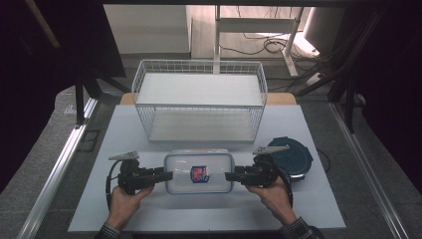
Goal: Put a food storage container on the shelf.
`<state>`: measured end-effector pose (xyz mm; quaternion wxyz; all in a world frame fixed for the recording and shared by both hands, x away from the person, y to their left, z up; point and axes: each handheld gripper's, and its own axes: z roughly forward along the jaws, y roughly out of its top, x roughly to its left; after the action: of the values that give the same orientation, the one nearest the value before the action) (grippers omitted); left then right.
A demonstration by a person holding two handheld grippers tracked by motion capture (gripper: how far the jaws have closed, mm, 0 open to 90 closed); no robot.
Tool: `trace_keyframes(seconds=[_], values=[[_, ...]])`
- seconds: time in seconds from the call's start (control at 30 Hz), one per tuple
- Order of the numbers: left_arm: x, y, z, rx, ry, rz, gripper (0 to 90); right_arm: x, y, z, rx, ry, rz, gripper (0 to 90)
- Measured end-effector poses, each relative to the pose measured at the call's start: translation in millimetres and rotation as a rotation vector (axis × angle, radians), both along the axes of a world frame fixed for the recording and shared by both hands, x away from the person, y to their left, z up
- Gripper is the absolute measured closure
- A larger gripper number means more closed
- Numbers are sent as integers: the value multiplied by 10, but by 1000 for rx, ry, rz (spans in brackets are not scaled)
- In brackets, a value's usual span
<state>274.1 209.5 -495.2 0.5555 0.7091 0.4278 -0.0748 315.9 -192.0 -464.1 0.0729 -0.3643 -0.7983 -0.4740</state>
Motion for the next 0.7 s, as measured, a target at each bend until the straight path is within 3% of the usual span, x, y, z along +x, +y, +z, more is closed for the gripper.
trace_keyframes(seconds=[0.27, 0.7], values=[[73, 24, 119, -16, -7, -10, 560, 74, -16, 133, 38, -23, -11, 511], [279, 66, 495, -15, -52, 0, 560, 273, 20, 464, 59, -67, -12, 512]])
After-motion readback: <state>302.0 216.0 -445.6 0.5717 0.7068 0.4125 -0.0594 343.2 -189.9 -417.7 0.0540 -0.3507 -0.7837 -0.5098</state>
